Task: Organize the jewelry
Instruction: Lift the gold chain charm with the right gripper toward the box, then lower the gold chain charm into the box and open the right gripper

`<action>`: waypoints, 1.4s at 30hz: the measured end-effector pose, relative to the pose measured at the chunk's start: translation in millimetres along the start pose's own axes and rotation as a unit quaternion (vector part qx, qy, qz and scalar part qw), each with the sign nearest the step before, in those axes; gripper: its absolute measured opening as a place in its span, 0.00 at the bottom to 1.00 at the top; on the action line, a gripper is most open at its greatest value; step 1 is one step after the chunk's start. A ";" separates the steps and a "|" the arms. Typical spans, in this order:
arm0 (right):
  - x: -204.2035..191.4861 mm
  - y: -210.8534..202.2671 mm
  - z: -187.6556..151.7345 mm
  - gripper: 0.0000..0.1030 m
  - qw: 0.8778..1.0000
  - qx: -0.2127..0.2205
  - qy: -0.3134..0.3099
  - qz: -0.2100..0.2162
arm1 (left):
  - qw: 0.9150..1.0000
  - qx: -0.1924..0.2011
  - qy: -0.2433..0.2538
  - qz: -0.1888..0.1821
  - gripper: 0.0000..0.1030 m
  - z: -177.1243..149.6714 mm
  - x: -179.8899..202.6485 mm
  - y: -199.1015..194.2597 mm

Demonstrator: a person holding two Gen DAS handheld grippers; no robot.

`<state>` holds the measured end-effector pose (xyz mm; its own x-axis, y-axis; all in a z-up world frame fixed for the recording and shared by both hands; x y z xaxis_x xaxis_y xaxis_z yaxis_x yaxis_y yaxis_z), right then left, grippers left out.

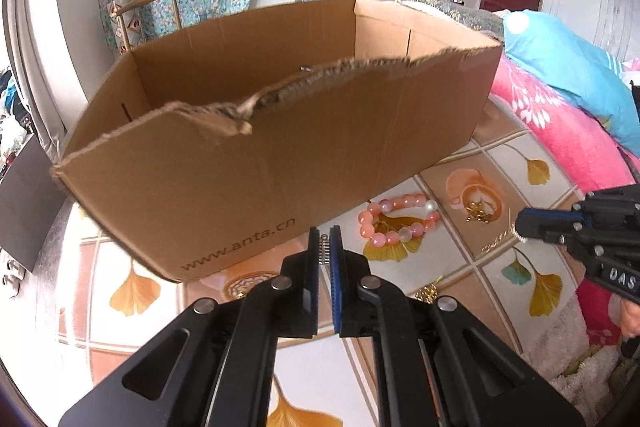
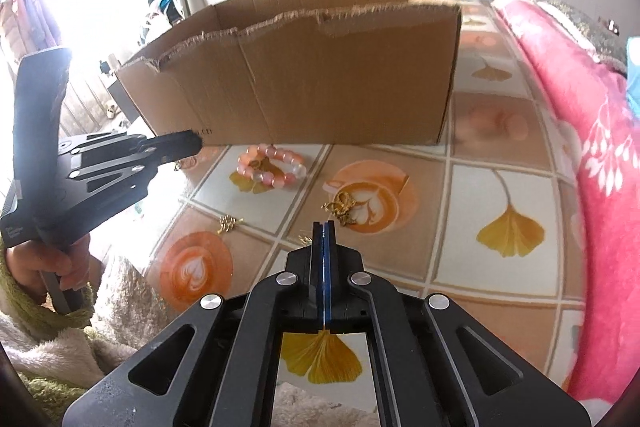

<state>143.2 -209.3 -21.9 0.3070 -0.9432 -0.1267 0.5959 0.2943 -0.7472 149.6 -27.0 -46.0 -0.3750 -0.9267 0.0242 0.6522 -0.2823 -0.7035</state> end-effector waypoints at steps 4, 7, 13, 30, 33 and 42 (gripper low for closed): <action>0.5 -12.6 7.2 0.00 1.000 0.014 0.001 0.003 | 1.000 0.016 0.000 -0.003 0.04 2.7 -2.4 -18.2; -0.7 -25.0 16.2 0.00 1.000 0.029 0.000 0.007 | 0.999 0.033 -0.002 -0.013 0.04 9.9 -4.6 -33.6; -7.6 -65.4 64.6 0.00 0.994 0.102 -0.032 0.033 | 0.993 0.102 0.004 -0.058 0.04 53.2 -7.5 -78.2; 21.5 38.4 201.8 0.00 0.994 0.050 -0.076 0.056 | 0.992 0.031 -0.016 -0.124 0.04 168.0 -45.9 18.6; 27.5 55.3 207.8 0.00 0.994 0.029 -0.088 0.058 | 0.990 -0.008 -0.027 -0.141 0.04 176.0 -42.1 45.3; 49.5 70.0 225.5 0.12 0.995 0.028 -0.091 0.042 | 0.981 -0.083 -0.066 -0.163 0.16 175.6 -39.5 76.8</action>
Point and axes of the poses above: each gripper's, at about its wrist camera, not at the fingertips, and y roughly the way its jaws point, x to its right, z to its top, the point moved 3 cm from there along y, roughly the way its jaws point, and after that the axes turned 4 degrees about -z, right-handed, at the moved point
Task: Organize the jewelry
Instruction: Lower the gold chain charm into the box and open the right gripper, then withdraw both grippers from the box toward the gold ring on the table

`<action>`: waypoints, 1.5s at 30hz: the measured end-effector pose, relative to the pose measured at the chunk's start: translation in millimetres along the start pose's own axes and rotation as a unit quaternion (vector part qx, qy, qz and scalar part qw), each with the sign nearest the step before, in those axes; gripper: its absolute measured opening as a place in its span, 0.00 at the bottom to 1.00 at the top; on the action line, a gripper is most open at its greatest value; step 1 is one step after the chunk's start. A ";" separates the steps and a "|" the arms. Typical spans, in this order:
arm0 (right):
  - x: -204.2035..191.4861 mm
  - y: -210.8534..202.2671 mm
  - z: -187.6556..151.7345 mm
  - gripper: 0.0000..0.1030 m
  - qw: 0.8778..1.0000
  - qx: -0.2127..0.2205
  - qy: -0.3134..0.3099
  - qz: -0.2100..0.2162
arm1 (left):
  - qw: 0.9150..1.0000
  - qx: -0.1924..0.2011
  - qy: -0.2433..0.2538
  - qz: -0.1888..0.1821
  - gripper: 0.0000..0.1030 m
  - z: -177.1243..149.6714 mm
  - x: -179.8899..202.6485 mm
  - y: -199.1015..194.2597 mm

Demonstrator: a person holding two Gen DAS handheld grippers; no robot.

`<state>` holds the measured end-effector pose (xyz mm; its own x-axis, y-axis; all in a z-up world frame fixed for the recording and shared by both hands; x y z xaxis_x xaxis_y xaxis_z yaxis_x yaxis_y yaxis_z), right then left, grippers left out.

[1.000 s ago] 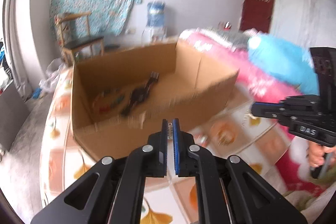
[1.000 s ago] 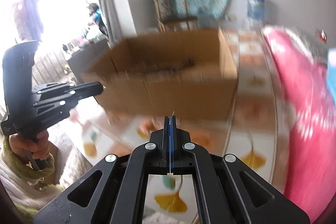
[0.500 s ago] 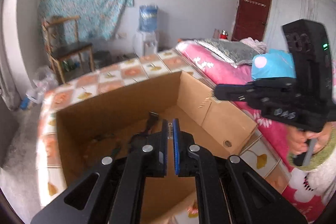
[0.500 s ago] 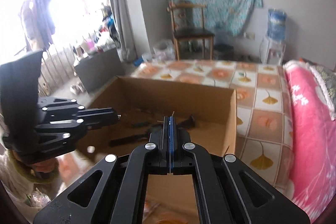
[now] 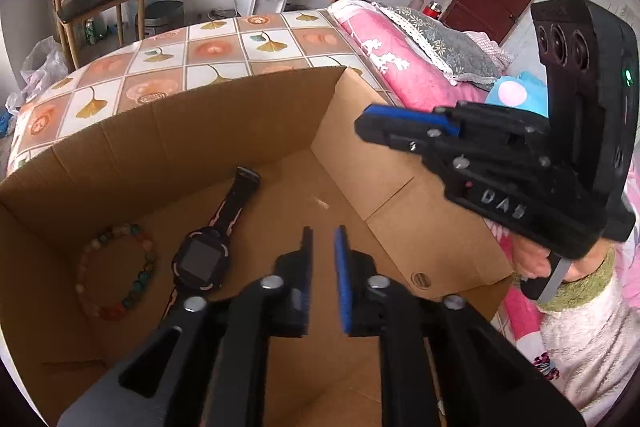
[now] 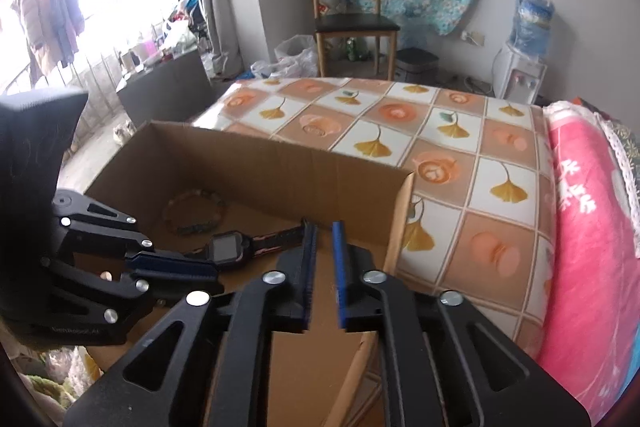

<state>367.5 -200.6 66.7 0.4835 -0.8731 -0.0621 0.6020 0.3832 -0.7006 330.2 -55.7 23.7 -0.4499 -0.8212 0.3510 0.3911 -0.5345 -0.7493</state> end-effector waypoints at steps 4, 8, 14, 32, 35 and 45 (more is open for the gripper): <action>8.2 -6.9 -1.0 0.13 1.000 0.007 0.012 -0.006 | 1.000 0.013 -0.010 -0.002 0.18 -1.5 -1.9 -7.9; 17.1 -18.8 -9.1 0.29 0.999 0.010 0.030 -0.023 | 0.999 0.037 -0.001 0.015 0.18 -7.3 -0.8 -25.7; 39.9 -21.0 -35.1 0.33 0.992 -0.025 0.120 0.004 | 0.999 0.041 -0.006 0.034 0.18 -26.0 -9.6 -37.8; 12.0 -40.5 -80.0 0.13 0.983 -0.059 0.175 -0.001 | 0.997 0.053 -0.025 0.060 0.18 -59.6 -36.1 -58.4; 7.6 -43.3 -84.8 0.14 0.981 -0.056 0.185 -0.003 | 0.996 0.057 -0.028 0.060 0.18 -62.7 -38.6 -61.5; 8.4 -87.8 -95.9 0.39 0.981 0.025 0.189 -0.033 | 0.985 0.161 -0.022 0.058 0.38 -94.7 -28.5 -135.6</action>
Point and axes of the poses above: each gripper's, at about its wrist camera, not at the fingertips, and y roughly the way its jaws point, x to its right, z to its top, the point moved 3 cm from there along y, roughly the way its jaws point, and after that the axes turned 4 degrees about -z, right-handed, at the moved point
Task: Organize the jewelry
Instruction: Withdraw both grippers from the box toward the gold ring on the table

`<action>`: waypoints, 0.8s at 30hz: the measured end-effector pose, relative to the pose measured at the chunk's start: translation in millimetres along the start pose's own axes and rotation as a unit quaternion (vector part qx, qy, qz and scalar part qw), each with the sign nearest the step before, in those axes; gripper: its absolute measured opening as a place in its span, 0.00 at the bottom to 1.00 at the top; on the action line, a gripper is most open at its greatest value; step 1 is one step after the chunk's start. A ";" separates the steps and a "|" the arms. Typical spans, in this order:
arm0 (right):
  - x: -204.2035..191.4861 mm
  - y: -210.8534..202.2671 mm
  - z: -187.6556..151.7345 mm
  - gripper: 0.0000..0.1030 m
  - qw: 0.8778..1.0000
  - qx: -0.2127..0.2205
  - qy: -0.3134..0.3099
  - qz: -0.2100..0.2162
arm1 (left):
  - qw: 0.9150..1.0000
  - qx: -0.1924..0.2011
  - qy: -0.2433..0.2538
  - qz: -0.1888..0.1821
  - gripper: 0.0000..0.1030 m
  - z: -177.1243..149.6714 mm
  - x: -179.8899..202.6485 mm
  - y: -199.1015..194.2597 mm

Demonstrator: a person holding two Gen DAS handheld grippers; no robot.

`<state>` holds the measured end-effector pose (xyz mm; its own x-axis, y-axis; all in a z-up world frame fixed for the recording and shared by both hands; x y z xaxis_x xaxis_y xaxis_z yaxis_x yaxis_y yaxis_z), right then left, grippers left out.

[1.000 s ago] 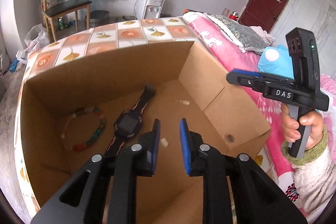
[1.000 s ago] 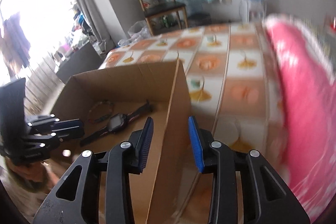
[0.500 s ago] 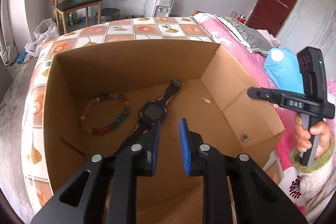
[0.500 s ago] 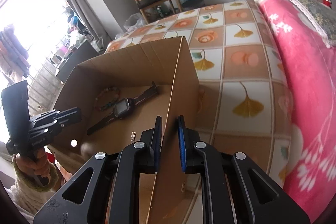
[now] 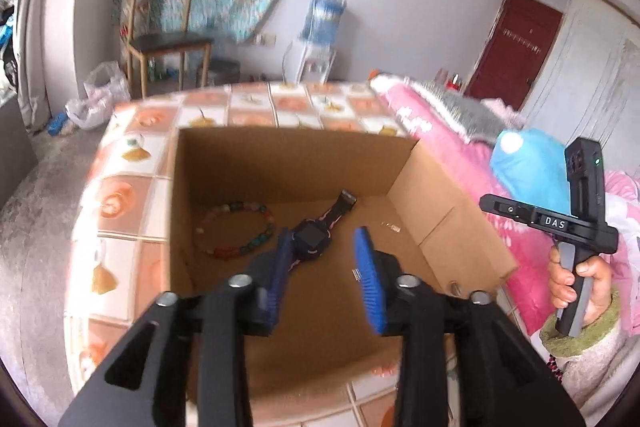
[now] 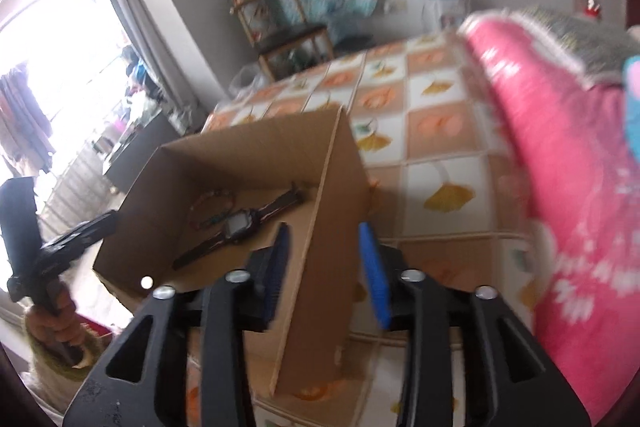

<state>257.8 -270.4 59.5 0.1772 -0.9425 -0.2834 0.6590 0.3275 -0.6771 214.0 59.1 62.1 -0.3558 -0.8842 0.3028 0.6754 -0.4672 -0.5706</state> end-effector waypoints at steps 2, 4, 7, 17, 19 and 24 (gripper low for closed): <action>5.2 -16.5 -14.1 0.46 1.000 0.010 0.001 -0.011 | 1.000 0.014 0.007 -0.001 0.49 -7.5 2.1 -18.7; 8.9 -24.5 -28.1 0.52 1.000 0.005 0.005 -0.018 | 1.000 0.019 0.011 -0.008 0.60 -23.7 3.8 -40.6; 13.9 -31.7 -57.8 0.58 0.999 -0.022 0.007 -0.037 | 1.000 -0.004 0.019 -0.008 0.73 -49.5 7.2 -53.5; 5.1 -20.3 -134.9 0.59 0.994 -0.099 0.044 -0.007 | 0.989 -0.073 0.029 0.129 0.78 -106.8 -12.8 -17.0; 4.2 -19.3 -133.1 0.59 0.994 -0.095 0.049 -0.005 | 0.986 -0.069 0.026 0.149 0.78 -102.6 -22.5 -11.3; 2.4 -11.1 -124.6 0.59 0.995 -0.088 0.042 -0.015 | 0.985 -0.063 0.004 0.158 0.78 -92.2 -42.4 0.5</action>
Point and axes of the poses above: each gripper's, at about its wrist camera, not at the fingertips, and y roughly the way its jaws point, x to its right, z to its top, the point moved 3 cm from there along y, roughly the way its jaws point, and after that the axes turned 4 degrees about -z, right-handed, at the moved point
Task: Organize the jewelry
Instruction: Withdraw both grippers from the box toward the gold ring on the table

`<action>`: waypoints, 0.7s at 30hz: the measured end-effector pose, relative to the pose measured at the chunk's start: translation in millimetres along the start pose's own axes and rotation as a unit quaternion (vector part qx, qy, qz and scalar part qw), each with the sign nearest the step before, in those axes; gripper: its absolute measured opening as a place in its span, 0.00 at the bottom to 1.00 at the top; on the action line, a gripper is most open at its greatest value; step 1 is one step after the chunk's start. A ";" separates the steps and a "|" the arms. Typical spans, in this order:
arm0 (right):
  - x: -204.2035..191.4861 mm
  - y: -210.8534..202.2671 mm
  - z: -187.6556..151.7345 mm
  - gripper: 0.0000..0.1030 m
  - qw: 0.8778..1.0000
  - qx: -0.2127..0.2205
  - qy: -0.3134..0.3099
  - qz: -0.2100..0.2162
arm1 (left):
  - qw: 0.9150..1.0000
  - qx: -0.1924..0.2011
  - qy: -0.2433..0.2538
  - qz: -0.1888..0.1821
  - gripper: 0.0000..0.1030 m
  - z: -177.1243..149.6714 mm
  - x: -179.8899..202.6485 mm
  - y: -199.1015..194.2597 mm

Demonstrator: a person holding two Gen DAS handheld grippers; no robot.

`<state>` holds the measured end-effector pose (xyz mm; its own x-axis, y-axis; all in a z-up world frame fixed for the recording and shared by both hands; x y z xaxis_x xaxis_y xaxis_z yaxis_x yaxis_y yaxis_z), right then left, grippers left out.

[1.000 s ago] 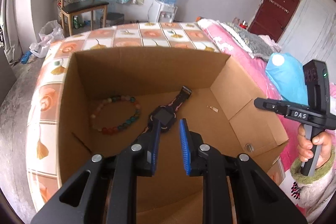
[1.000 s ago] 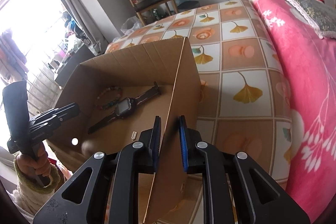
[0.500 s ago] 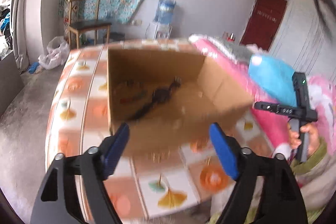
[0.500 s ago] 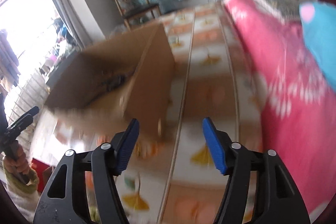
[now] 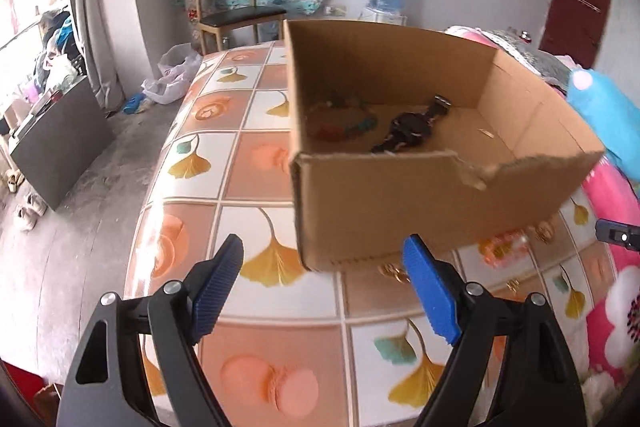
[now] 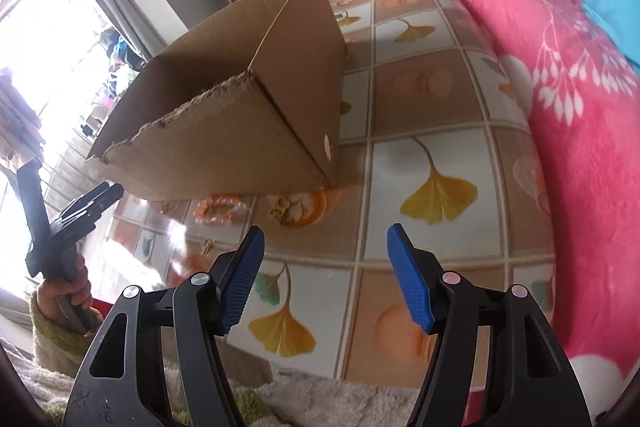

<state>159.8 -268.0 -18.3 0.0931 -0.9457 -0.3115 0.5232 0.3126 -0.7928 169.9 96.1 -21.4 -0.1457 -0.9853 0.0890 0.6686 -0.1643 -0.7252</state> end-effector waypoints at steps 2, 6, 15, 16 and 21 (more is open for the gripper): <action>-5.0 2.7 6.4 0.59 1.000 0.010 -0.012 -0.005 | 1.000 -0.002 -0.007 -0.001 0.79 2.2 -3.9 3.2; -17.1 10.0 29.8 0.59 0.999 0.031 -0.031 0.001 | 1.000 -0.003 -0.016 -0.004 0.79 2.4 -7.7 5.5; -21.8 17.2 57.1 0.60 0.998 0.054 -0.045 -0.005 | 1.000 0.009 -0.007 0.006 0.79 11.6 -8.6 9.3; -20.6 16.1 57.3 0.60 0.998 0.056 -0.042 -0.005 | 1.000 0.010 -0.006 0.005 0.79 11.5 -9.2 9.4; -6.7 7.1 43.0 0.62 0.999 0.044 -0.017 -0.005 | 1.000 0.010 -0.012 0.005 0.79 6.1 -12.0 7.2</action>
<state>199.4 -263.3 0.7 0.1162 -0.9517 -0.2842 0.5973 0.2956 -0.7456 180.8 106.5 -23.5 -0.1209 -0.9878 0.0982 0.6846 -0.1546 -0.7123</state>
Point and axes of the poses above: each gripper's, at about its wrist camera, not at the fingertips, and y roughly the way its jaws point, x to its right, z to its top, the point moved 3 cm from there along y, roughly the way its jaws point, and after that the axes turned 4 degrees about -z, right-handed, at the moved point
